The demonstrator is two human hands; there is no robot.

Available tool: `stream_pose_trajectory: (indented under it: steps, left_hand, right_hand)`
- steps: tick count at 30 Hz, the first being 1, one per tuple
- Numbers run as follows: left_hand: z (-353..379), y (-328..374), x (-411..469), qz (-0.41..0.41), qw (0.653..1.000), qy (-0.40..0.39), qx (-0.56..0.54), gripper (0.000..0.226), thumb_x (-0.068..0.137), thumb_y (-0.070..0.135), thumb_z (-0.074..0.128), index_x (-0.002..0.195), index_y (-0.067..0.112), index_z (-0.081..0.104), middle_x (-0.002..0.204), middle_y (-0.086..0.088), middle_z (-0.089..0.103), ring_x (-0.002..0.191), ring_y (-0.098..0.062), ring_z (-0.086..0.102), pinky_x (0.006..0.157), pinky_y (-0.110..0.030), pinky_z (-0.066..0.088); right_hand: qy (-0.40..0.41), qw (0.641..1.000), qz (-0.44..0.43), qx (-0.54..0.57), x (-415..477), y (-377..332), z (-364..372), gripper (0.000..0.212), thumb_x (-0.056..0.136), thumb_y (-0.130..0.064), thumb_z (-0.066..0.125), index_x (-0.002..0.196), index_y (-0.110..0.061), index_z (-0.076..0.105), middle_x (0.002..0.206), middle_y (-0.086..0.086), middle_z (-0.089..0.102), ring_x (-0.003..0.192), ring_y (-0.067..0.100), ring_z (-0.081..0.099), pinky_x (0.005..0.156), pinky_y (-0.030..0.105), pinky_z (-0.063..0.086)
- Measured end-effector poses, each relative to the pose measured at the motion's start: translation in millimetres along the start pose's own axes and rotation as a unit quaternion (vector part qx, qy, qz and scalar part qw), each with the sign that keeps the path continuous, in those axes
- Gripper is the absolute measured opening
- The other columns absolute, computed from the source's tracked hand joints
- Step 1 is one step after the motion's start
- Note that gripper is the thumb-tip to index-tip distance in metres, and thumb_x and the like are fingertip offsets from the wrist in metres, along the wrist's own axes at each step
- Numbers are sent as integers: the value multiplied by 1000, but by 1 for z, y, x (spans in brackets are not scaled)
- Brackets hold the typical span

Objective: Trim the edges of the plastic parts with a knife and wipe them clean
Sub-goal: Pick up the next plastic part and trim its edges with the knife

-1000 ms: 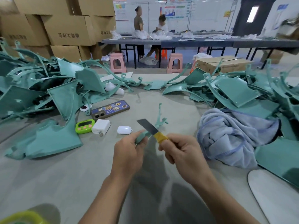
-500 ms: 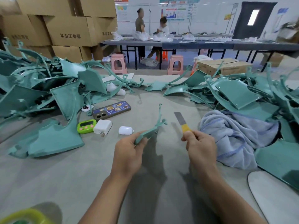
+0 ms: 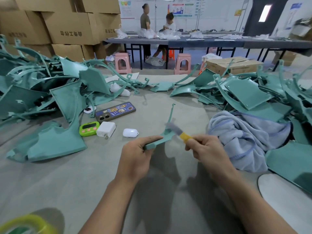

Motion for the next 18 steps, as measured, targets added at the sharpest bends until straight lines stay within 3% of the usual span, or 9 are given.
stream_pose_trajectory:
  steps: [2, 4, 6, 9, 10, 12, 15, 18]
  left_hand:
    - [0, 1, -3, 6, 1000, -10, 3, 35, 91, 2, 69, 107, 32, 79, 90, 27, 74, 80, 15, 63, 72, -3, 42]
    - [-2, 6, -6, 21, 1000, -10, 19, 42, 88, -1, 67, 109, 34, 78, 98, 28, 74, 88, 13, 65, 77, -6, 45]
    - [-4, 8, -8, 70, 995, 16, 64, 54, 78, -9, 64, 110, 32, 78, 109, 26, 73, 102, 9, 65, 89, -11, 48]
    - [-2, 12, -6, 183, 970, 57, 147, 57, 64, -10, 69, 109, 24, 79, 115, 13, 74, 108, -4, 66, 98, -30, 47]
    - [0, 14, -5, 212, 960, 62, 169, 51, 66, -5, 68, 108, 22, 80, 114, 10, 75, 108, -8, 66, 98, -32, 45]
    - [7, 21, -6, 249, 947, 53, 196, 43, 68, 3, 67, 104, 22, 81, 112, 8, 76, 109, -14, 63, 99, -27, 39]
    - [20, 27, -11, 230, 955, -27, 183, 51, 64, 10, 58, 107, 26, 80, 122, 9, 72, 126, -12, 52, 109, -23, 35]
    - [16, 22, -13, 100, 990, -88, 39, 58, 52, 27, 56, 105, 36, 79, 133, 18, 65, 138, 0, 41, 112, -15, 32]
  right_hand:
    - [129, 986, 49, -89, 8, 6, -16, 26, 88, -17, 65, 64, -7, 67, 49, 1, 43, 54, 20, 40, 56, 35, 33]
    - [170, 982, 79, 7, 7, 7, -24, 28, 92, -11, 61, 64, -6, 65, 50, 4, 41, 54, 23, 36, 56, 39, 30]
    - [113, 971, 125, 168, 1, 3, -16, 36, 96, -8, 58, 61, -9, 67, 51, 7, 47, 51, 21, 38, 53, 35, 30]
    - [-52, 906, 212, 362, -14, -10, 11, 37, 93, -12, 60, 58, -9, 70, 82, 14, 73, 71, 25, 68, 67, 37, 56]
    - [-92, 885, 229, 395, -18, -12, 17, 30, 89, -14, 62, 61, -6, 69, 92, 16, 74, 82, 28, 71, 76, 43, 61]
    - [-123, 865, 254, 416, -21, -15, 25, 22, 86, -15, 63, 70, -1, 70, 92, 18, 69, 90, 34, 70, 86, 50, 61]
    - [-28, 899, 249, 359, -15, -6, 27, 29, 96, -7, 60, 69, 0, 68, 77, 18, 67, 77, 33, 65, 78, 45, 59]
    - [57, 941, 188, 277, -7, -5, 16, 34, 95, -3, 60, 63, -6, 67, 67, 14, 64, 65, 27, 57, 65, 35, 49]
Point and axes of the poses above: each hand's wrist, its own x-axis towards the middle knuckle, its own z-axis out of the palm, y = z × x, the point moved 4 cm from there along x, towards the middle knuckle
